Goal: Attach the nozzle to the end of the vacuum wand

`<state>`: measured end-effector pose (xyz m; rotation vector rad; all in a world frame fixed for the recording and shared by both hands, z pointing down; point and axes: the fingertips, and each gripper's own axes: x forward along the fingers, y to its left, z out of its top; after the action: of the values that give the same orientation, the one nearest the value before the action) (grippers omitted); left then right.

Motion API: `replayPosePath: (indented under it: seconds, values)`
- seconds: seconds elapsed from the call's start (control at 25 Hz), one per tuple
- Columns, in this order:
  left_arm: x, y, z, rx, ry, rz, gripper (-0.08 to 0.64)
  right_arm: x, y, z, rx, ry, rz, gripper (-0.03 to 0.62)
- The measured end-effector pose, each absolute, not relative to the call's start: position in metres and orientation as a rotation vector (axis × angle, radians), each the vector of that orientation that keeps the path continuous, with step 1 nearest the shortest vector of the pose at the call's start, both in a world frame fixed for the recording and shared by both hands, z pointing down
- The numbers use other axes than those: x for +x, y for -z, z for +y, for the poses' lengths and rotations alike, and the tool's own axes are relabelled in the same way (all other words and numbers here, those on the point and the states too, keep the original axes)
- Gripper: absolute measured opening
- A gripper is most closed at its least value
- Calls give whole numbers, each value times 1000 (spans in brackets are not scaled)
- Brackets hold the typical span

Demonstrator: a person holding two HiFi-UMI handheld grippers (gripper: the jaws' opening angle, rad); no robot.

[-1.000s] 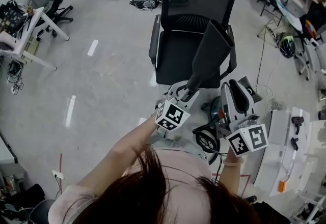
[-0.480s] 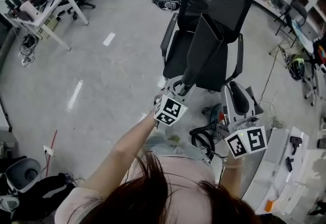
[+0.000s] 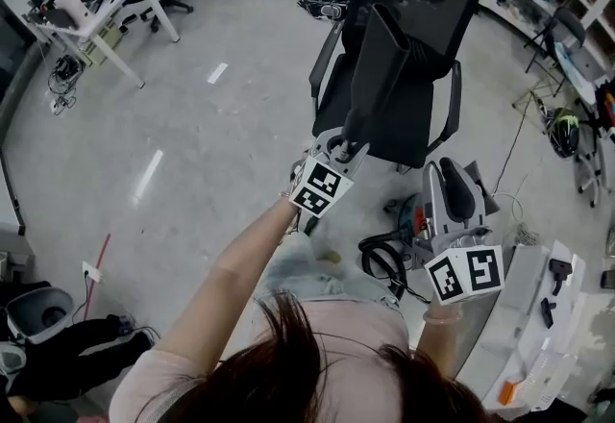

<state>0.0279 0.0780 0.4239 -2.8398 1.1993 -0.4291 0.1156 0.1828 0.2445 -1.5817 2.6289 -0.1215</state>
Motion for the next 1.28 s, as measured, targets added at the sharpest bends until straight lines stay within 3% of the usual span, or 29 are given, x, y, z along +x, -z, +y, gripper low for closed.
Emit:
replayPosePath:
  seconds: [0.6,1.28]
  values:
    - [9,-410,96,-2900,445,1112,132,108,-225,219,-1957,178,2306,84]
    - [-6,-406,82,-2928,423,1105,130,84,-222,212,-2068,232,2219,71]
